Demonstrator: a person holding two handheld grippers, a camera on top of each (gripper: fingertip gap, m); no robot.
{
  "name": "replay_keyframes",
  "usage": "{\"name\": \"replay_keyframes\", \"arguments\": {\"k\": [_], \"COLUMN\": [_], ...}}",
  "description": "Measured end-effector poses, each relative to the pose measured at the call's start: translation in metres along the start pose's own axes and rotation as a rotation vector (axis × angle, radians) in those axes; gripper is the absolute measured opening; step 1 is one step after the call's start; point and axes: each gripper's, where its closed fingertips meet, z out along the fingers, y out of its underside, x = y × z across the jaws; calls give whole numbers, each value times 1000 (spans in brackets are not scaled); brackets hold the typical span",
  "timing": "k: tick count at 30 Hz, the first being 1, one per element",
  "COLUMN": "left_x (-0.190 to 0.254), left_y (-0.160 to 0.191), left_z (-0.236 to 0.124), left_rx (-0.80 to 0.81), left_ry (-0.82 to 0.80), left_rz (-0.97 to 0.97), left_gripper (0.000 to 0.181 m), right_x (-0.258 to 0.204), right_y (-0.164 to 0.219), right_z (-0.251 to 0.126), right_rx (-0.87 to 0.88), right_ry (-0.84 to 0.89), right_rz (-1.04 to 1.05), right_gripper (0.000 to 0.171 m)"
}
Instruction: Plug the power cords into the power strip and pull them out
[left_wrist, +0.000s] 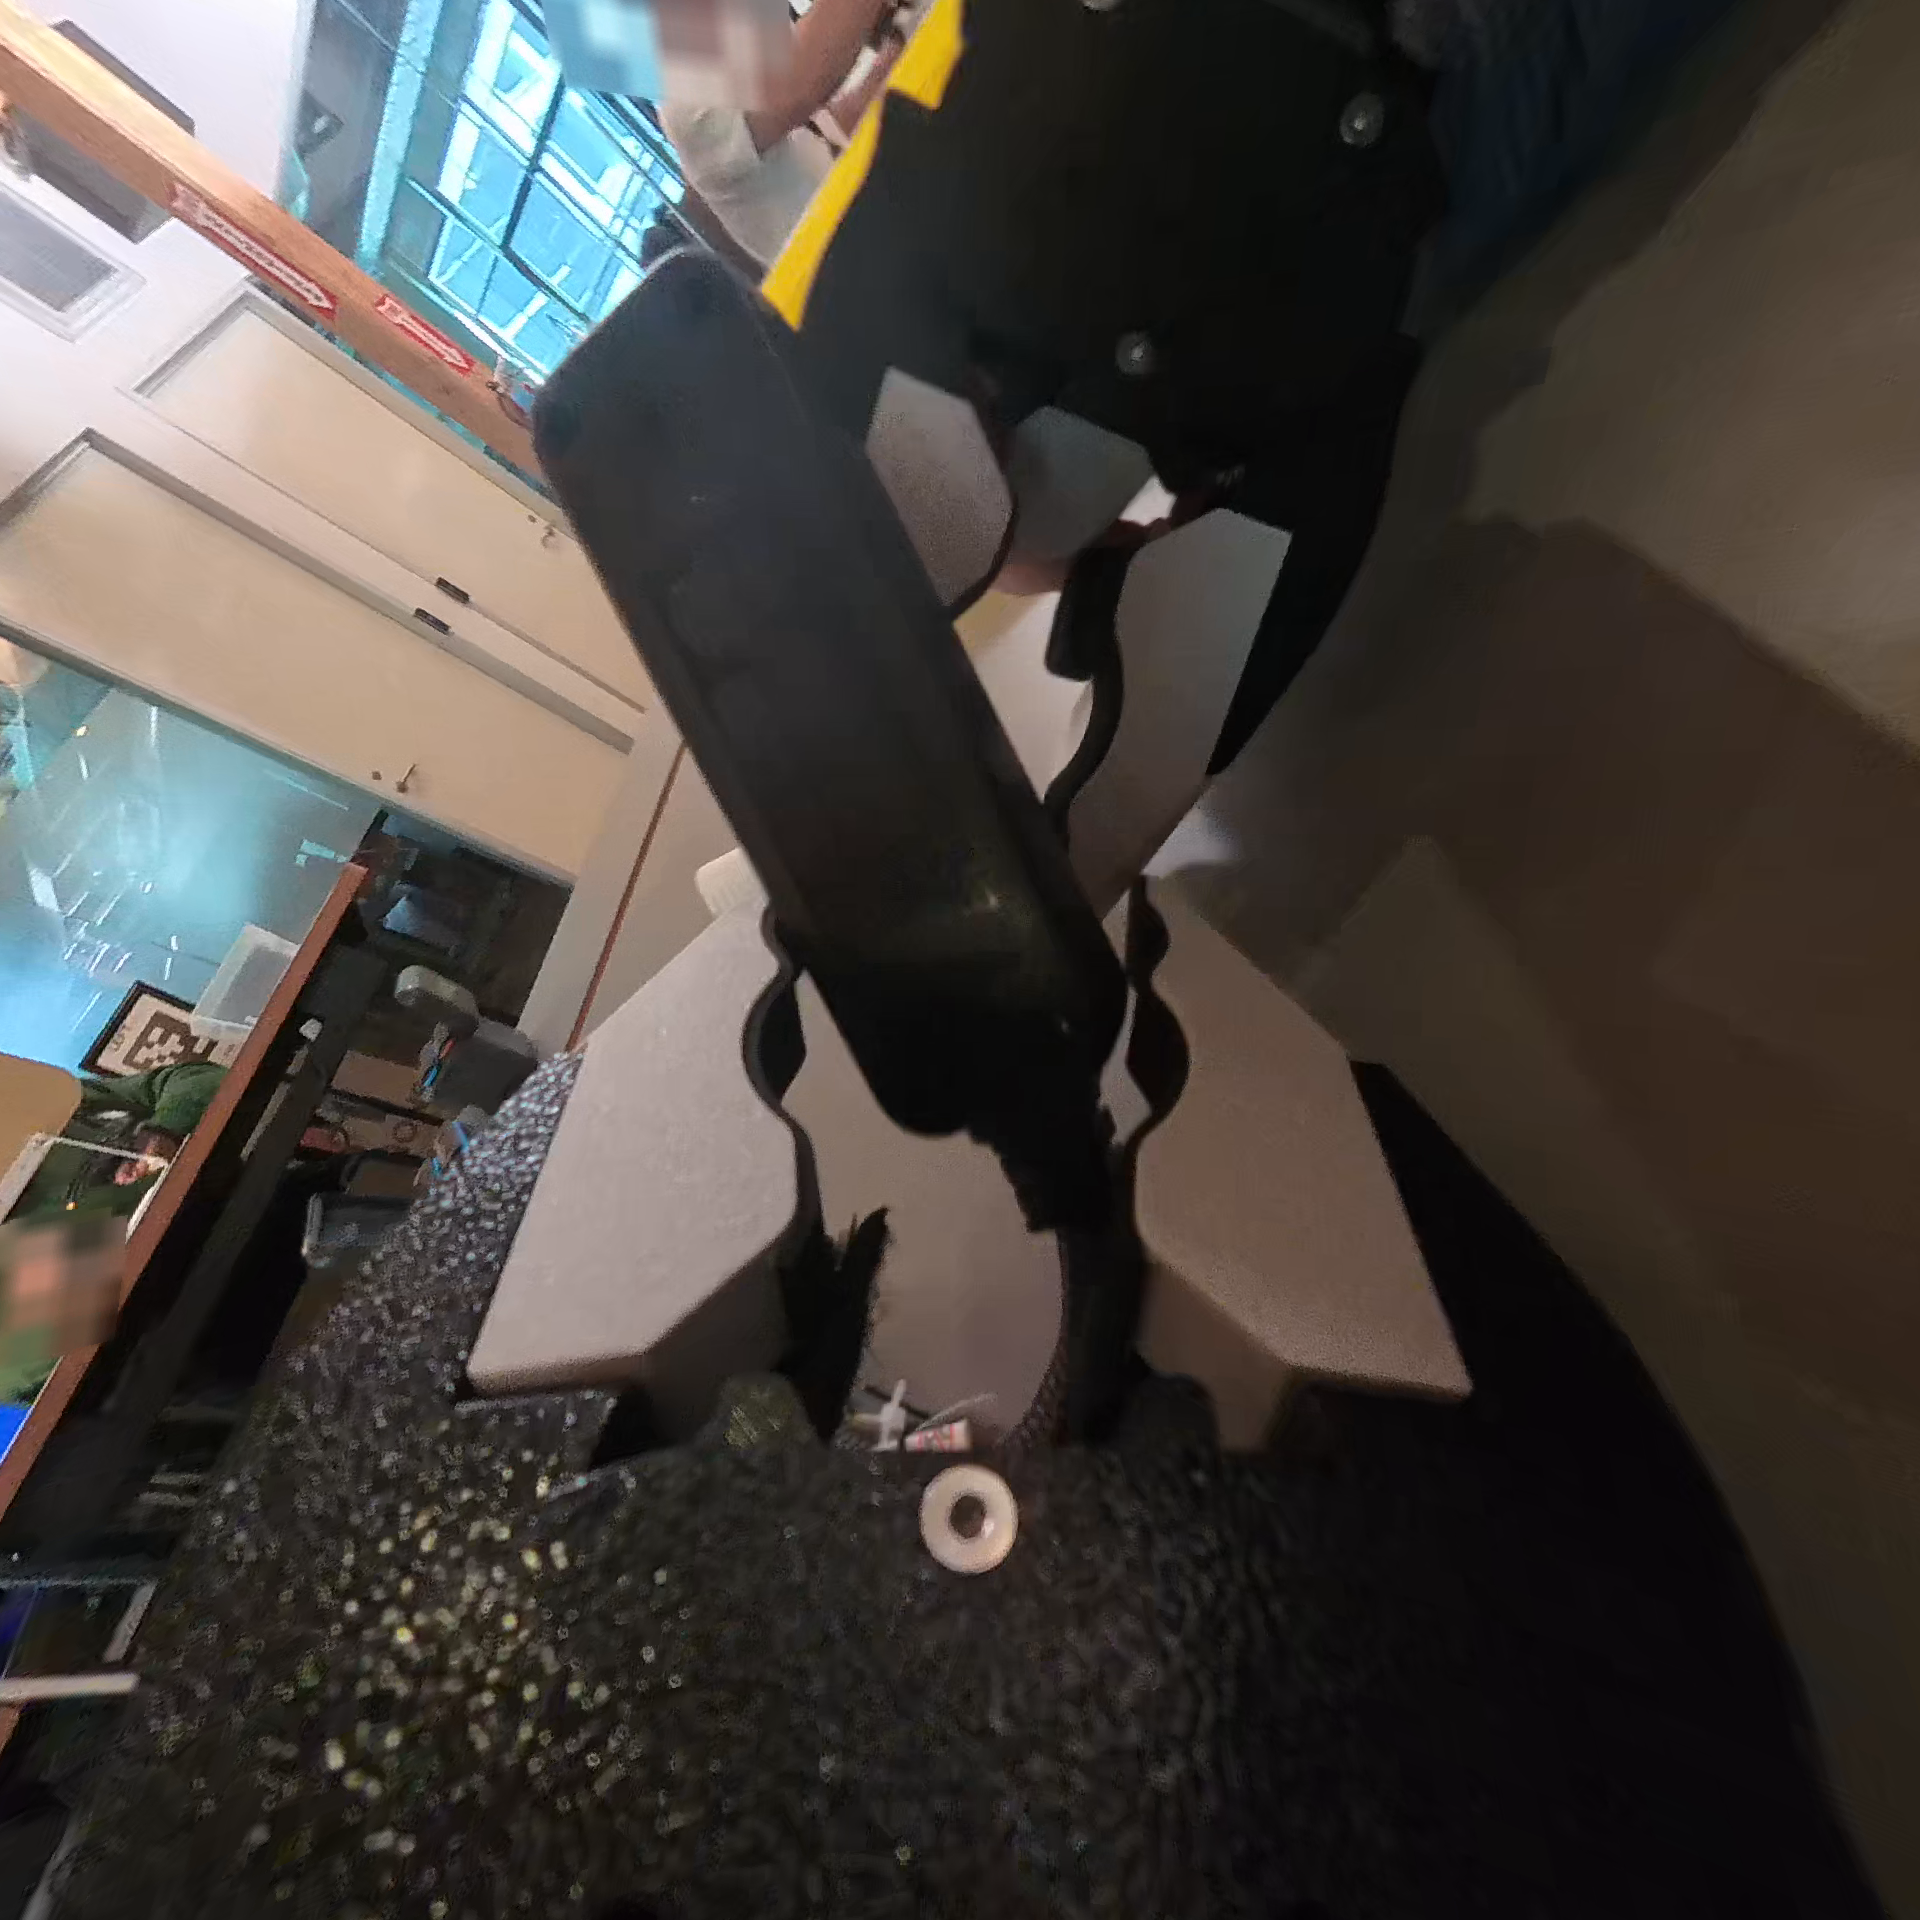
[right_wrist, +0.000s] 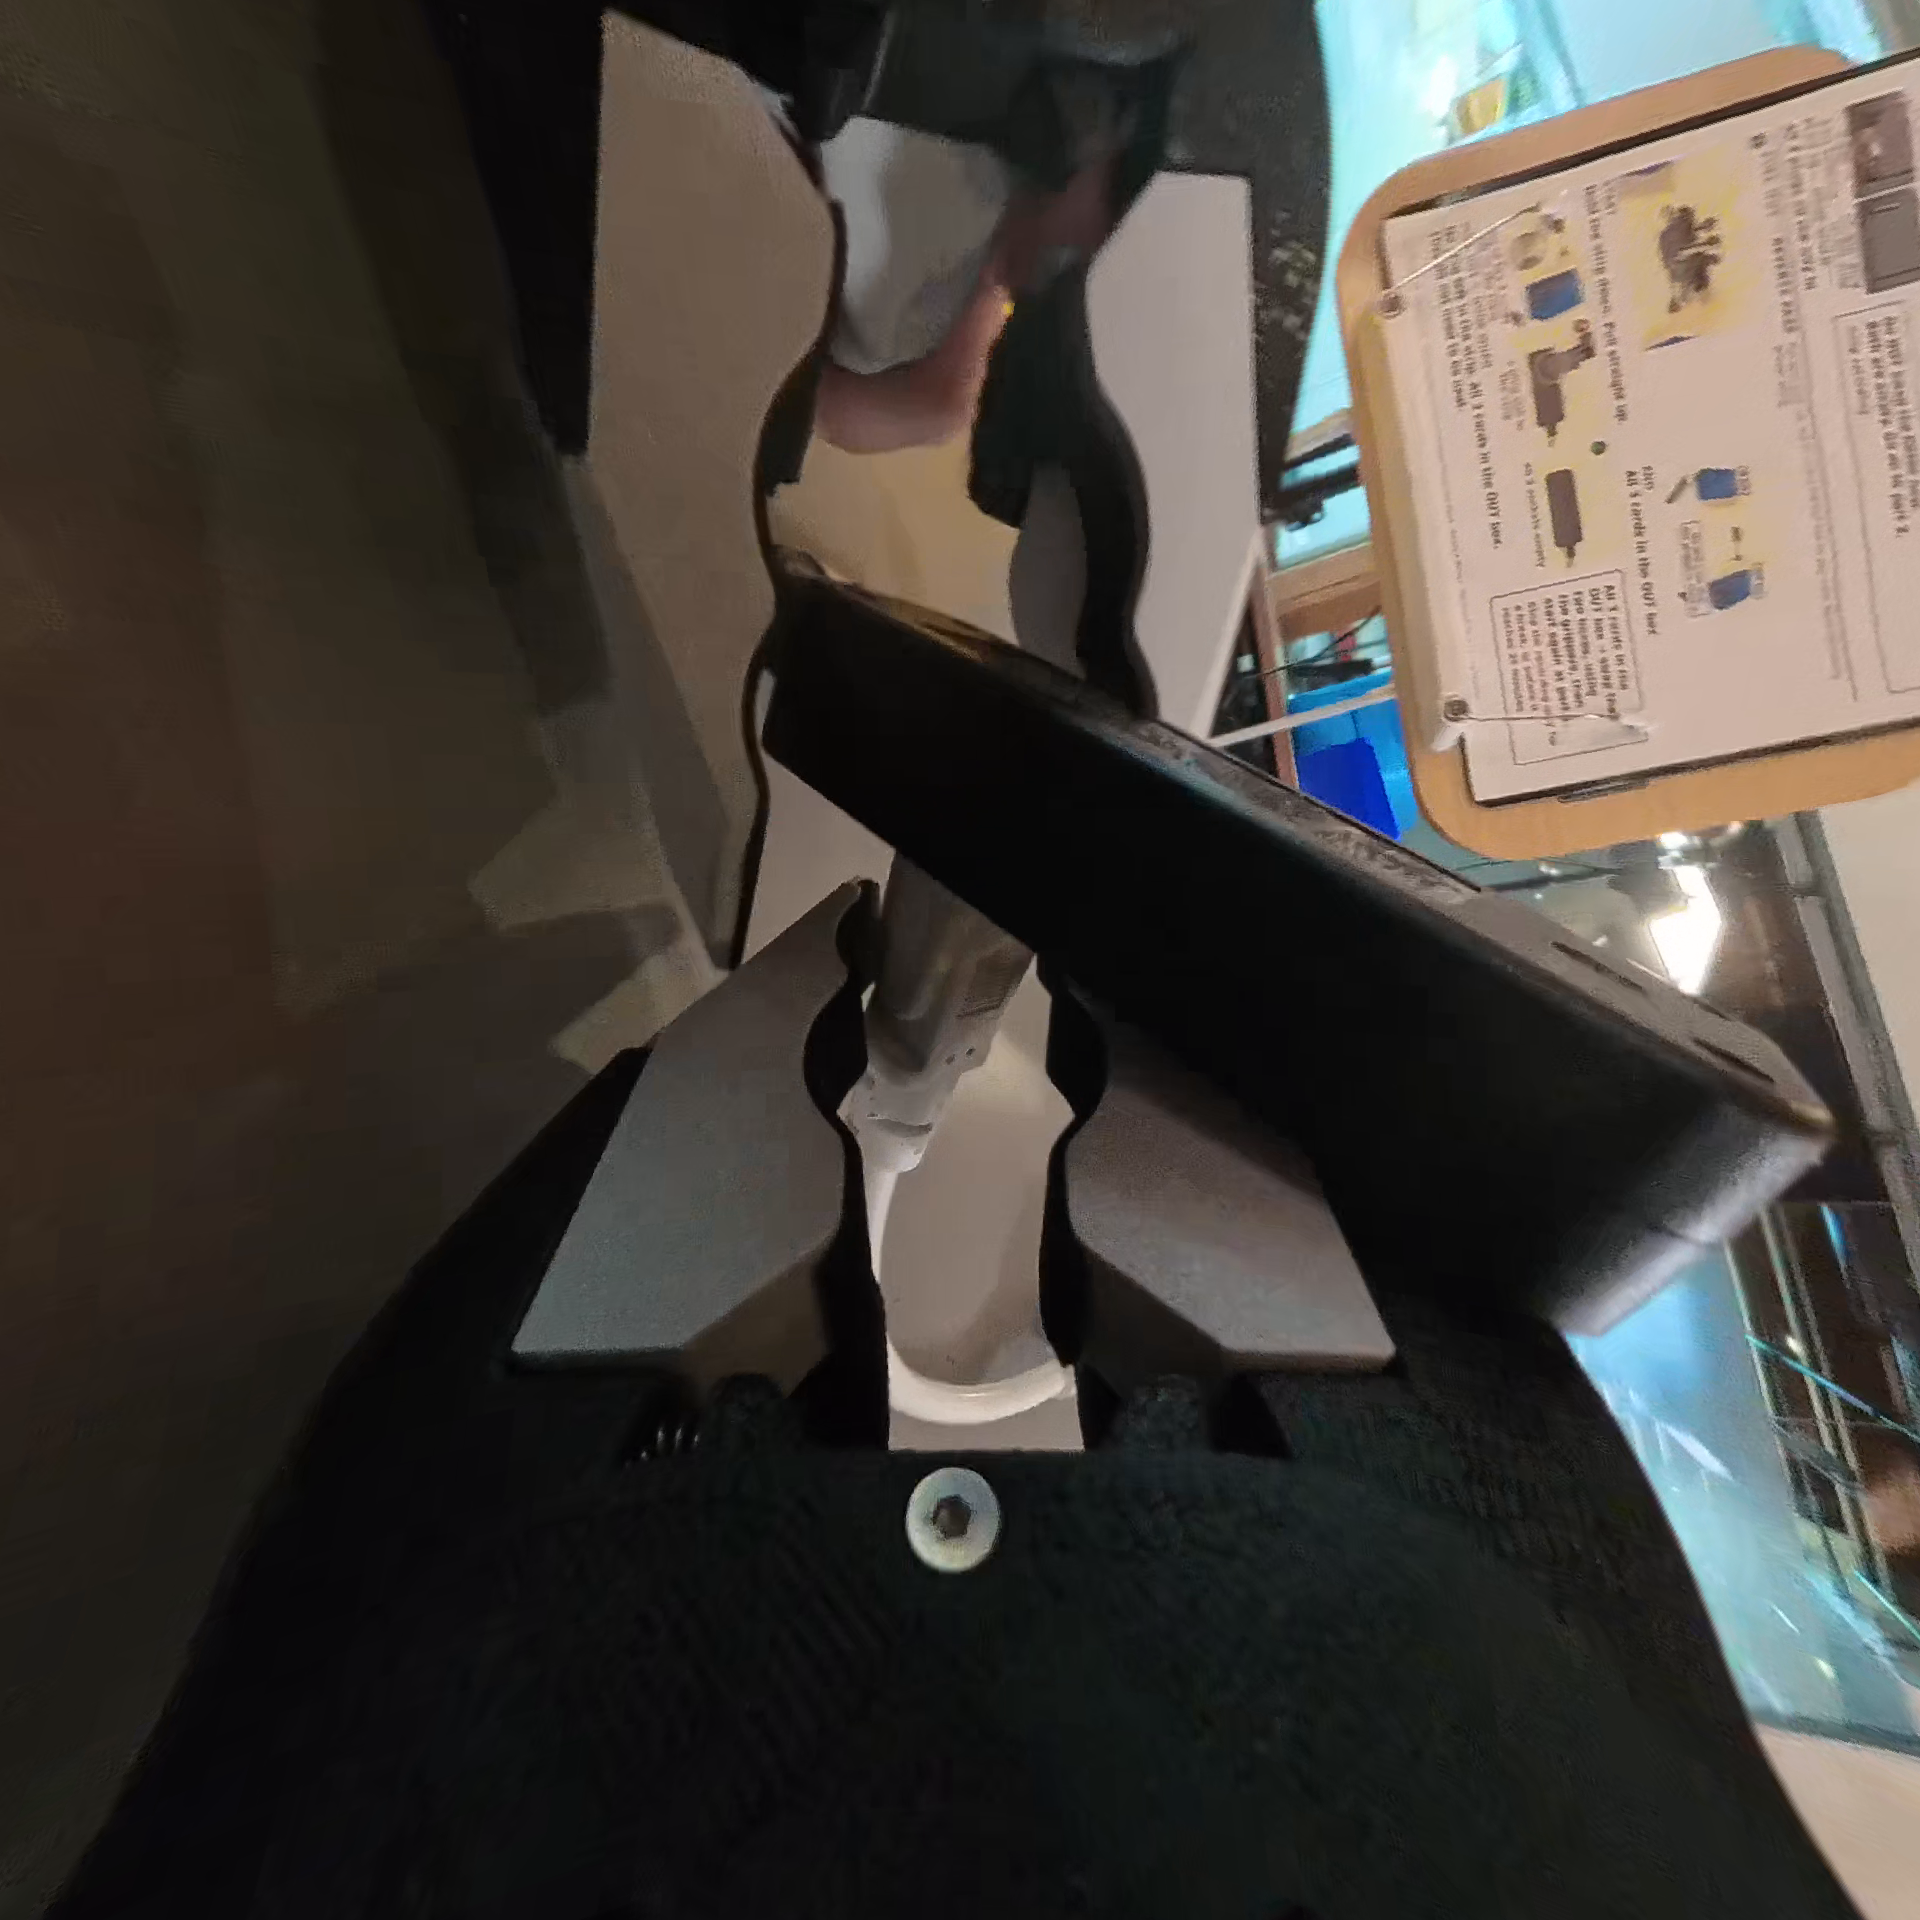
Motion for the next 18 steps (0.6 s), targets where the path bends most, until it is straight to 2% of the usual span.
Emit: {"name": "replay_keyframes", "arguments": {"k": [1,4,6,7,10,14,16,18], "left_x": [-4,-17,-30,-40,-75,-112,-117,-117], "left_y": [0,-3,-4,-5,-5,-11,-14,-15], "left_z": [-1,-5,-8,-11,-24,-39,-40,-38], "left_rx": [10,45,71,92,194,390,451,482], "left_ry": [-13,-23,-28,-47,-83,-79,-51,-18], "left_rz": [-22,-139,-253,-325,-597,-967,-1057,-1119], "left_gripper": [58,53,51,50,49,48,48,48], "right_x": [4,21,37,43,56,64,72,82], "right_y": [1,0,1,2,5,1,1,5], "right_z": [-1,-5,-8,-11,-14,3,15,21], "right_rx": [11,50,54,54,39,-44,-114,-198], "right_ry": [16,100,175,200,260,289,328,376], "right_rz": [7,47,48,42,49,76,98,89], "right_gripper": [29,36,53,63,69,81,88,88]}}
